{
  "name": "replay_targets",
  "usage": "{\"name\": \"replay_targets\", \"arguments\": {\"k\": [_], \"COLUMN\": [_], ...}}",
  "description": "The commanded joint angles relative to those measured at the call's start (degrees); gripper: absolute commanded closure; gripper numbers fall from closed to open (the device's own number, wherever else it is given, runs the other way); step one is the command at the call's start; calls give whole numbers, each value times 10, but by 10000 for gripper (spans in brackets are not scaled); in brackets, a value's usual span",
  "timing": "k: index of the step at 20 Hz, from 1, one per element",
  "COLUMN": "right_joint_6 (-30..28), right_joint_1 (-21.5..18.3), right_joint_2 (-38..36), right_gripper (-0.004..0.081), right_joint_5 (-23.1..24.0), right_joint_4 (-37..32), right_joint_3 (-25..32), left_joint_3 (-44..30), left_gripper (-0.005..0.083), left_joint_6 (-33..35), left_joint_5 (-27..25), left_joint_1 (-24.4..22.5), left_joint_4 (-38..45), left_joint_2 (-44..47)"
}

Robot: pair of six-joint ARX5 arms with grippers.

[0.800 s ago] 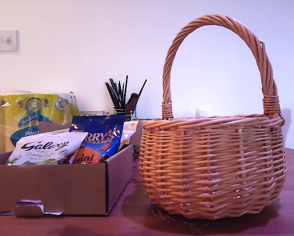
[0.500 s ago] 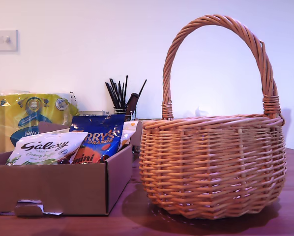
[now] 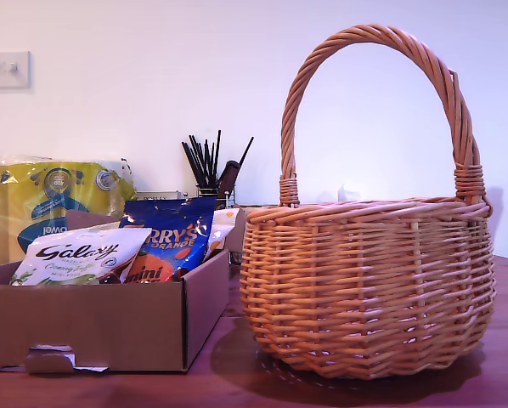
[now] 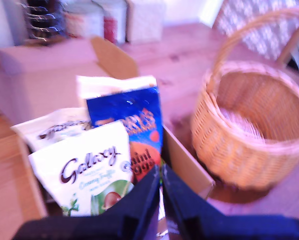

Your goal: Move the bags of Easter eggs from the cardboard box on the left into the woven basket on the right side.

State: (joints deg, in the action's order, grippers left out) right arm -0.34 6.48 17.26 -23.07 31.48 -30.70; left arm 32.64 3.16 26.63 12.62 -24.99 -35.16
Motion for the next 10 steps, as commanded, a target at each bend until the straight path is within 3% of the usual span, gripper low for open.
{"name": "replay_targets", "arguments": {"k": [1,8,10], "right_joint_6": [-21,-29,-29], "right_joint_1": [3,3,3], "right_joint_2": [19,69,70], "right_gripper": [782,782,782], "right_joint_5": [-13,-37,-36], "right_joint_4": [-9,-25,-26], "right_joint_3": [6,2,2], "left_joint_3": [32,122,146], "left_gripper": [797,794,658], "left_joint_6": [50,321,366], "left_joint_5": [7,14,14], "left_joint_1": [-1,-1,-1], "left_joint_4": [7,8,8], "left_joint_2": [-40,-223,-270]}}
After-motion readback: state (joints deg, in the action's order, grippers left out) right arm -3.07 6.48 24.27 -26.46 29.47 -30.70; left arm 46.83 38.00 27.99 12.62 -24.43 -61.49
